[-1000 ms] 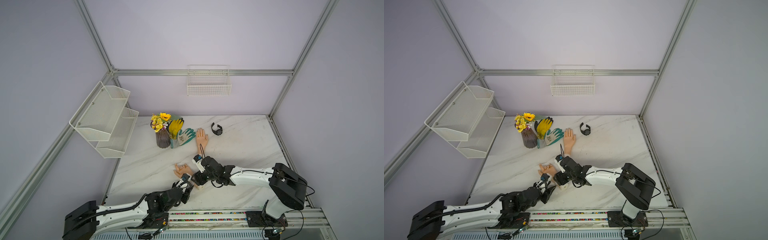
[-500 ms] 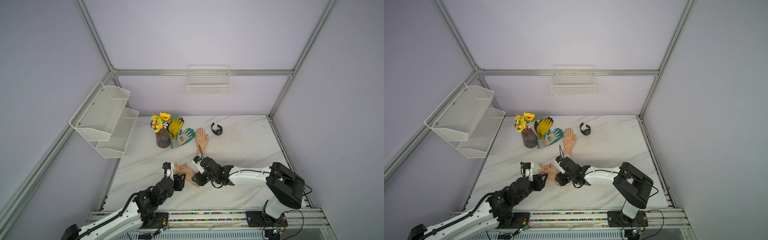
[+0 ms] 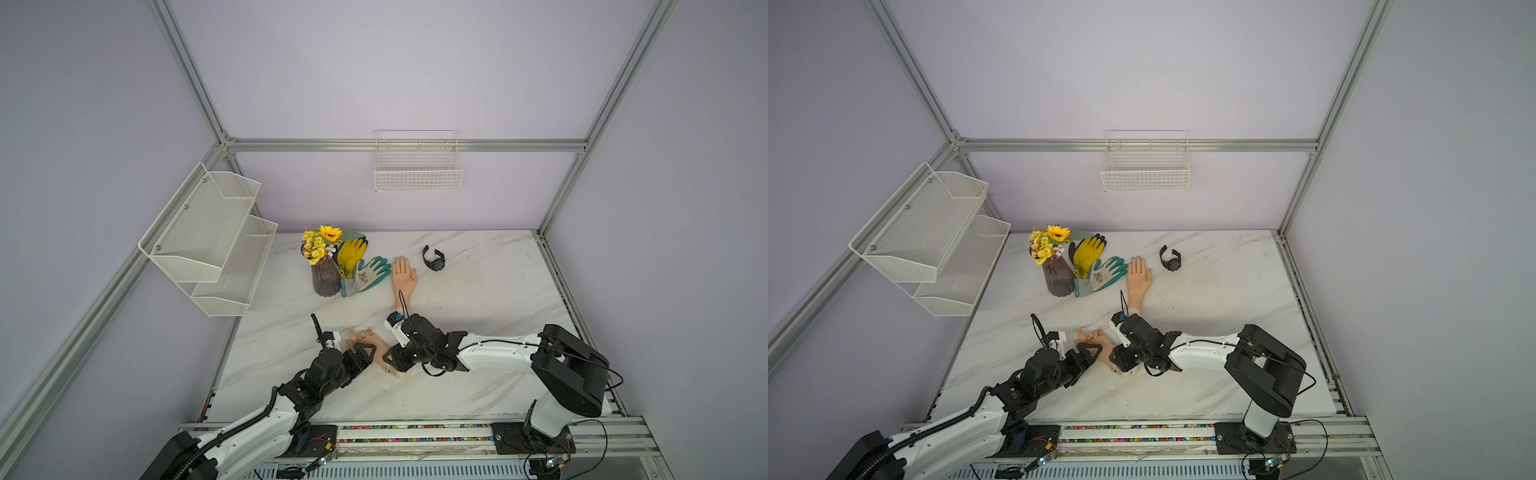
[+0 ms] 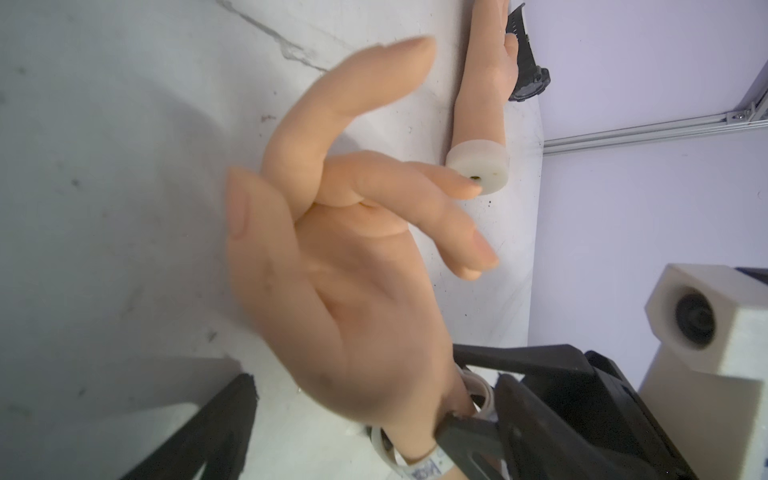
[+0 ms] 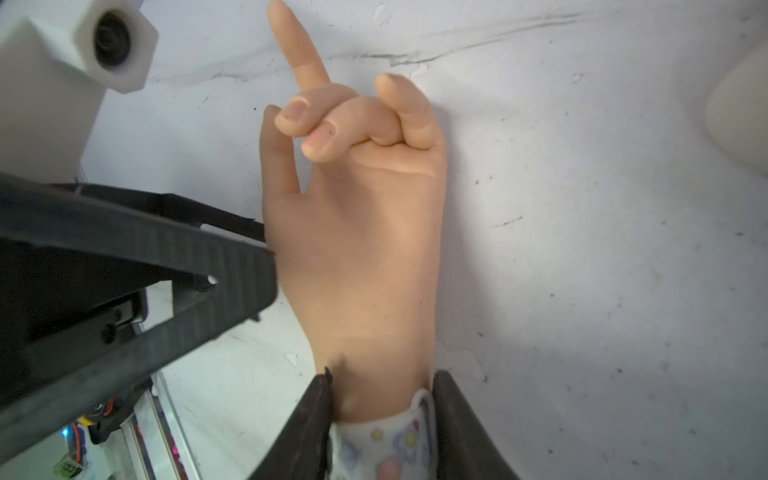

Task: Take off the watch
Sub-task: Untie the watch from the hand.

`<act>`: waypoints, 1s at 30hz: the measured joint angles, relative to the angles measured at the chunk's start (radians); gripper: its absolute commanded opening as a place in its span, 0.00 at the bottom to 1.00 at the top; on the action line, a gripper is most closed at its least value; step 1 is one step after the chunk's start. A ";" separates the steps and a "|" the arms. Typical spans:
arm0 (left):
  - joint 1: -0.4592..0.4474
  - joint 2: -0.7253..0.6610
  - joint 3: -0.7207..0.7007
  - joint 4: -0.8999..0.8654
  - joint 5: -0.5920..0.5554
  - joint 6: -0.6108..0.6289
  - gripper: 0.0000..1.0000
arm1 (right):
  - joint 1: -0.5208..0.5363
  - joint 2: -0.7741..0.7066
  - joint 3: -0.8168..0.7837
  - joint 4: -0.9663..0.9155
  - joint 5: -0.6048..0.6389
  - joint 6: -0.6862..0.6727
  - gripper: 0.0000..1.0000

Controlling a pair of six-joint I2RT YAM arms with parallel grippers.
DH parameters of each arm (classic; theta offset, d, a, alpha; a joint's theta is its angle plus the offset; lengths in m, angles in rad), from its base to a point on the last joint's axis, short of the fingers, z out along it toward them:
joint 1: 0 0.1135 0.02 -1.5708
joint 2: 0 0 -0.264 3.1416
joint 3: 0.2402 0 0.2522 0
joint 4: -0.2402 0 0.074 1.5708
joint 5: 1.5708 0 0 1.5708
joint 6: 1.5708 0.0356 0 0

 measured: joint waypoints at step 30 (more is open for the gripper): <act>0.098 0.455 0.197 0.191 0.164 0.153 0.10 | 0.047 -0.101 -0.024 0.043 0.245 0.029 0.55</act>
